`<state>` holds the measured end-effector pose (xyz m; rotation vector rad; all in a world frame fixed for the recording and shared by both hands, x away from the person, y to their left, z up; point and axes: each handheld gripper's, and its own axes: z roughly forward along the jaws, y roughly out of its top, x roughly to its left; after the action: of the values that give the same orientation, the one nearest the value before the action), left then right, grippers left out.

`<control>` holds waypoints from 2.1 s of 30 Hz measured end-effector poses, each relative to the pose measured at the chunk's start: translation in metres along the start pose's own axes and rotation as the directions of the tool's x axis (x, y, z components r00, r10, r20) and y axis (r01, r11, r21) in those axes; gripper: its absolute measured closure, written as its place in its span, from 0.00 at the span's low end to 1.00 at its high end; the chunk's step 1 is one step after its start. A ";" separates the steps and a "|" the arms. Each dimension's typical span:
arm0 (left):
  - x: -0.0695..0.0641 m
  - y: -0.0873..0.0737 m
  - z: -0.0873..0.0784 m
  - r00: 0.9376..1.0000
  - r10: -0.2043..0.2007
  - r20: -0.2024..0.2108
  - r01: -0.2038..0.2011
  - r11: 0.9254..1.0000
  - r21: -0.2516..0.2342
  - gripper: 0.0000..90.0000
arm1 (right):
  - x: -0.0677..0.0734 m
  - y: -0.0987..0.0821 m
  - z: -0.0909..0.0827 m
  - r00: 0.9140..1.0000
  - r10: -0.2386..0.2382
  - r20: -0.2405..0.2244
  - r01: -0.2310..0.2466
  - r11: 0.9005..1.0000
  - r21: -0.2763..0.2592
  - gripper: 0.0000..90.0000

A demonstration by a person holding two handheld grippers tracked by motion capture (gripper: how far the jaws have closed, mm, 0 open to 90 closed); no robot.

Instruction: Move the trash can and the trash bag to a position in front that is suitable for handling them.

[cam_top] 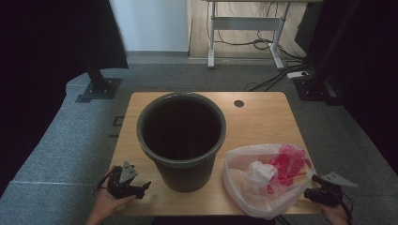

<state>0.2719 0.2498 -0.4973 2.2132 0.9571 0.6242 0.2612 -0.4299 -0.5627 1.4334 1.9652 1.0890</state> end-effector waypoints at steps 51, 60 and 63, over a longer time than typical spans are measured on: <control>-0.036 0.037 -0.023 0.996 0.062 0.065 -0.051 0.985 -0.166 0.12 | -0.003 0.000 0.002 0.999 0.026 -0.028 -0.026 1.000 0.013 0.24; -0.039 0.043 -0.019 0.996 0.070 0.057 -0.060 0.985 -0.163 0.13 | -0.003 0.000 0.002 0.999 0.025 -0.026 -0.025 1.000 0.014 0.24; -0.040 0.045 -0.017 0.996 0.068 0.063 -0.057 0.985 -0.162 0.13 | -0.003 0.000 0.002 0.999 0.028 -0.027 -0.027 1.000 0.013 0.24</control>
<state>0.2570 0.2019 -0.4603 2.1148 0.7774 0.6271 0.2634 -0.4322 -0.5642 1.4639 1.9802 1.1151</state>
